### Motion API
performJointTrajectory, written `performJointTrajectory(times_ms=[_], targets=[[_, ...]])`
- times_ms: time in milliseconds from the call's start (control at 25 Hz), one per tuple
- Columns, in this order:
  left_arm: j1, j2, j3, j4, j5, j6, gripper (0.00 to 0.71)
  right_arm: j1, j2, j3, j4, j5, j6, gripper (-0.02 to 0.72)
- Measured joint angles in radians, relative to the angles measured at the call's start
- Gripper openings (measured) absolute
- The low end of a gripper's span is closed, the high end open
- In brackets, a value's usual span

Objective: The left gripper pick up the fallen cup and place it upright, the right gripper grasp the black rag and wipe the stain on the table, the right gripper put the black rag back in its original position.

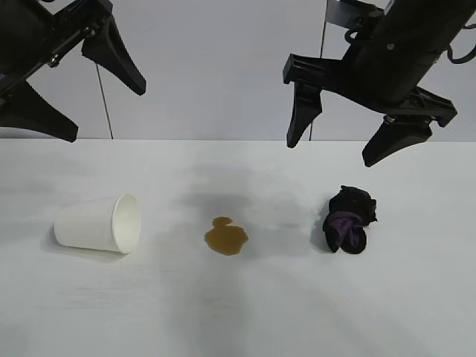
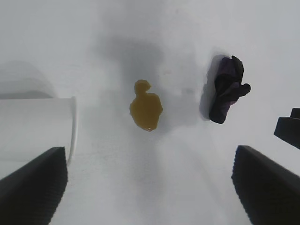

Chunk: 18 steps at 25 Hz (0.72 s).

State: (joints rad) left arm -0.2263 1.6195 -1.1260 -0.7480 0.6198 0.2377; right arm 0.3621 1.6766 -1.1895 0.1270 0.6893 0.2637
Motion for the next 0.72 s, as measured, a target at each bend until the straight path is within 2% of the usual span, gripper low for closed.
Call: performJointTrajectory(times_ms=[280,400,520,720], targets=[[0.0,0.0,-0.007,0.02,-0.002,0.02,0.684,0.0,0.0,0.0,-0.005,0.0,0.0,0.622],[-0.005,0.024,-0.078,0.156,0.125,0.127,0.668,0.0,0.0,0.0,-0.007,0.0,0.0,0.622],[-0.04,0.064,-0.148,0.347,0.278,0.324,0.663,0.0,0.0,0.0,-0.007,0.0,0.0,0.622],[-0.11,0.089,-0.166,0.54,0.329,0.698,0.663,0.0,0.0,0.0,-0.008,0.0,0.0,0.622]])
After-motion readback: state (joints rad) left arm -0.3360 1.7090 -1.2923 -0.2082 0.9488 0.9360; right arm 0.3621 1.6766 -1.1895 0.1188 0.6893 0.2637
